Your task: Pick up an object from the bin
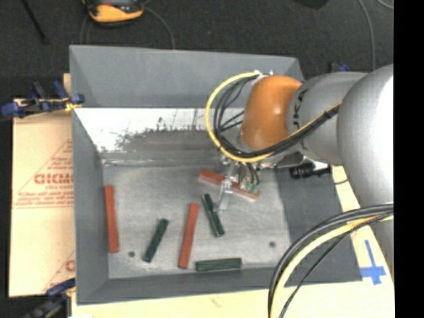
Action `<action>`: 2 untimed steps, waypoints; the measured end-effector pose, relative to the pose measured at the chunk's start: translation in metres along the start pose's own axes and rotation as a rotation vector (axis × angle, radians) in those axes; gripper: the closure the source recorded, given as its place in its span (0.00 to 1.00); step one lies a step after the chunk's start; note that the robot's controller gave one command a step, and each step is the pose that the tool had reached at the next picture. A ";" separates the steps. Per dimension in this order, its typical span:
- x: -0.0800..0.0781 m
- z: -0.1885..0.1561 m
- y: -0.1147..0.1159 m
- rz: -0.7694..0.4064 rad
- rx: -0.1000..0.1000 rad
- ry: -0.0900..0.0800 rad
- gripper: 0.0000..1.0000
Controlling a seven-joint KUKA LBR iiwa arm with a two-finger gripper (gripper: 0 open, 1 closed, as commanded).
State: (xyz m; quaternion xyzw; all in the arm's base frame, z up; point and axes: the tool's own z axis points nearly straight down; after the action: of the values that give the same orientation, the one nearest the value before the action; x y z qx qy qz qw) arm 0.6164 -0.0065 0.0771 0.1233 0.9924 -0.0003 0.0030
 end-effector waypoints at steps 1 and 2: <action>-0.020 0.007 -0.013 -0.085 0.000 0.001 0.00; -0.031 0.006 -0.011 -0.013 -0.001 -0.001 1.00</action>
Offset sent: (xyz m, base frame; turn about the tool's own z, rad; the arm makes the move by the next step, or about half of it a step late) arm 0.0255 -0.0172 -0.0071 -0.0129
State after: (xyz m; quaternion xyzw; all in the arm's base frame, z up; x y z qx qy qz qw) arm 0.6436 -0.0250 0.0717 0.1168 0.9932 0.0001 0.0035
